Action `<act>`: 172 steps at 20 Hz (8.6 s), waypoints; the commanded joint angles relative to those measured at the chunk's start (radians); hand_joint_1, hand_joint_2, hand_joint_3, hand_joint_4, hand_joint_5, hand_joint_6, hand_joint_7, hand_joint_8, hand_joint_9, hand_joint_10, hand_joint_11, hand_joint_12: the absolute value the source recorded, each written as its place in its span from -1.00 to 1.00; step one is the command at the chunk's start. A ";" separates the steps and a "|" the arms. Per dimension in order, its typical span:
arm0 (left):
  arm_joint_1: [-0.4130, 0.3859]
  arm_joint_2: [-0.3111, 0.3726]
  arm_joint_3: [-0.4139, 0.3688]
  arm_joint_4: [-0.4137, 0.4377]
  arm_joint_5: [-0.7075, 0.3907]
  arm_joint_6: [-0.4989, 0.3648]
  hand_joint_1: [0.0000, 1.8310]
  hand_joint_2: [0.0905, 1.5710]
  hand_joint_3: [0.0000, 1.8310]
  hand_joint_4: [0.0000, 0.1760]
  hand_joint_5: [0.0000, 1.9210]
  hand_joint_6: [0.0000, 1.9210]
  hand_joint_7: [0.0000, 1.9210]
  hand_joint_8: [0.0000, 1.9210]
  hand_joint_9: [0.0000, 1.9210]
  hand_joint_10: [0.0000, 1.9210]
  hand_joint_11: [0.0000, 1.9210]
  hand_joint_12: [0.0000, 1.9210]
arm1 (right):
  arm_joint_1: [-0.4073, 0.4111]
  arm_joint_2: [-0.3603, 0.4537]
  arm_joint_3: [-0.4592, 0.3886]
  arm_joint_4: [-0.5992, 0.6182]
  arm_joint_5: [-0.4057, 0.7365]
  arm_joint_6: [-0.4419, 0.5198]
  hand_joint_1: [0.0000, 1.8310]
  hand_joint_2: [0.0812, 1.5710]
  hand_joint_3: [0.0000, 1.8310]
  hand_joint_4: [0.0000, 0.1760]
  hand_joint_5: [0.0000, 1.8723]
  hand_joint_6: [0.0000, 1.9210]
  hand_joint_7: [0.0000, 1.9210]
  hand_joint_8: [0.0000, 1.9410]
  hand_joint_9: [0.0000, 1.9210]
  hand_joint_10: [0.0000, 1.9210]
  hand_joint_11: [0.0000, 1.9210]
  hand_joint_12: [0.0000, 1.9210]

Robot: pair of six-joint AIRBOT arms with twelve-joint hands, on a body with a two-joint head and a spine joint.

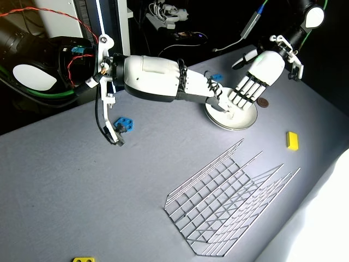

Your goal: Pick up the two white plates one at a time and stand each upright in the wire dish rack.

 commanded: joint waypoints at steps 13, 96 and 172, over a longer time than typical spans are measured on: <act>0.018 -0.024 -0.009 -0.034 -0.010 0.002 -1.00 0.32 -1.00 -1.00 -0.85 -1.00 -0.87 -1.00 -0.91 -0.99 -0.94 -0.95 | -0.018 -0.015 0.017 -0.082 0.133 -0.140 -0.99 0.44 -1.00 -1.00 -0.80 -1.00 -0.80 -1.00 -0.84 -1.00 -1.00 -0.51; -0.139 0.039 -0.123 -0.213 0.003 -0.118 -1.00 0.32 -1.00 -1.00 -0.93 -0.99 -0.94 -0.99 -0.96 -0.99 -0.98 -0.95 | 0.167 -0.394 0.268 -0.117 -0.209 -0.099 0.51 0.36 -1.00 -1.00 -0.05 0.06 0.05 -0.07 0.10 0.04 -0.09 -0.04; -0.347 0.191 -0.075 -0.121 -0.031 -0.283 -1.00 0.31 -1.00 -1.00 -0.91 -1.00 -0.92 -1.00 -0.94 -1.00 -1.00 -0.83 | 0.465 -0.242 0.390 0.439 -0.204 0.927 0.51 0.36 -1.00 -1.00 -0.04 0.05 0.07 -0.10 0.05 0.12 -0.13 0.12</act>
